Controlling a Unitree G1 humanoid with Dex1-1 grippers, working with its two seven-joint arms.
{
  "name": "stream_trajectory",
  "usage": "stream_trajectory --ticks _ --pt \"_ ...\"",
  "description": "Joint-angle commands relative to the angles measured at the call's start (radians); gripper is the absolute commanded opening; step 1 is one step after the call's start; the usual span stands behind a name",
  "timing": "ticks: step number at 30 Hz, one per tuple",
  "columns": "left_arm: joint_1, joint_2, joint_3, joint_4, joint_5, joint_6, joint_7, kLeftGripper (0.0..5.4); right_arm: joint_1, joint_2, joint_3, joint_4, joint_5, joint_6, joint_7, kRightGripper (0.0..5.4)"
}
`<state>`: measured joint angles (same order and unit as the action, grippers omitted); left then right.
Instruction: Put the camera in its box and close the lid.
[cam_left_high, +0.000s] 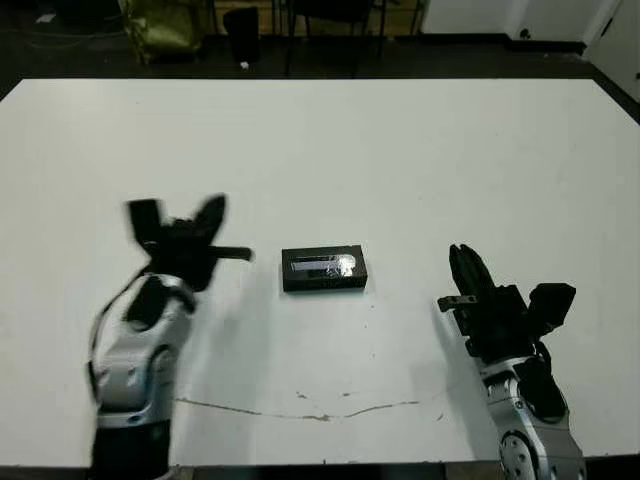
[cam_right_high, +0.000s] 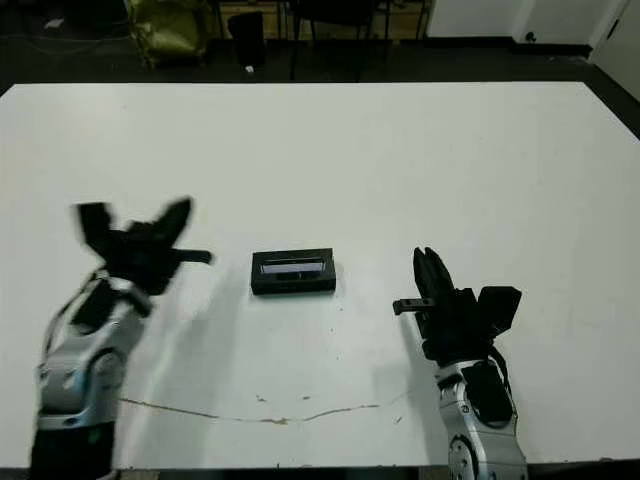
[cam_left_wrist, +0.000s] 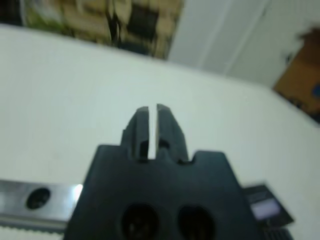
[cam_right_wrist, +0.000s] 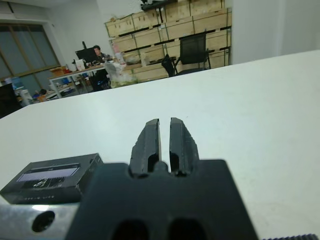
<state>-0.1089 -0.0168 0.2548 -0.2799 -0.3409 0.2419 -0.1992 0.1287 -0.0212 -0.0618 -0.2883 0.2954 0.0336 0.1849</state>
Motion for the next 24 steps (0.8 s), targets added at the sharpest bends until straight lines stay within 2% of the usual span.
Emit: stream_trajectory --ticks 1,4,7,9,14,20,24 --pt "0.084 0.009 0.044 -0.013 0.018 -0.157 0.002 0.01 -0.003 -0.002 -0.010 -0.015 -0.008 0.014 -0.025 0.00" --pt "0.166 0.020 0.059 -0.079 0.078 -0.231 0.048 0.01 -0.008 0.005 -0.014 -0.048 -0.023 0.030 -0.069 0.00" --pt "0.234 0.011 0.059 -0.133 0.146 -0.299 0.100 0.01 -0.021 0.009 -0.015 -0.048 -0.036 -0.006 -0.080 0.00" --pt "0.271 0.008 0.060 -0.129 0.177 -0.365 0.115 0.01 -0.028 0.006 -0.017 -0.058 -0.051 -0.001 -0.093 0.00" --pt "0.306 0.003 0.049 -0.065 0.194 -0.459 0.132 0.01 -0.043 -0.009 -0.014 -0.088 -0.113 0.027 -0.130 0.00" --pt "0.315 -0.005 0.012 -0.070 0.177 -0.363 0.175 0.01 -0.051 -0.010 0.007 -0.108 -0.190 0.058 -0.169 0.00" --pt "0.309 0.013 0.002 -0.043 0.161 -0.365 0.153 0.01 -0.046 -0.008 0.011 -0.085 -0.193 0.027 -0.157 0.00"
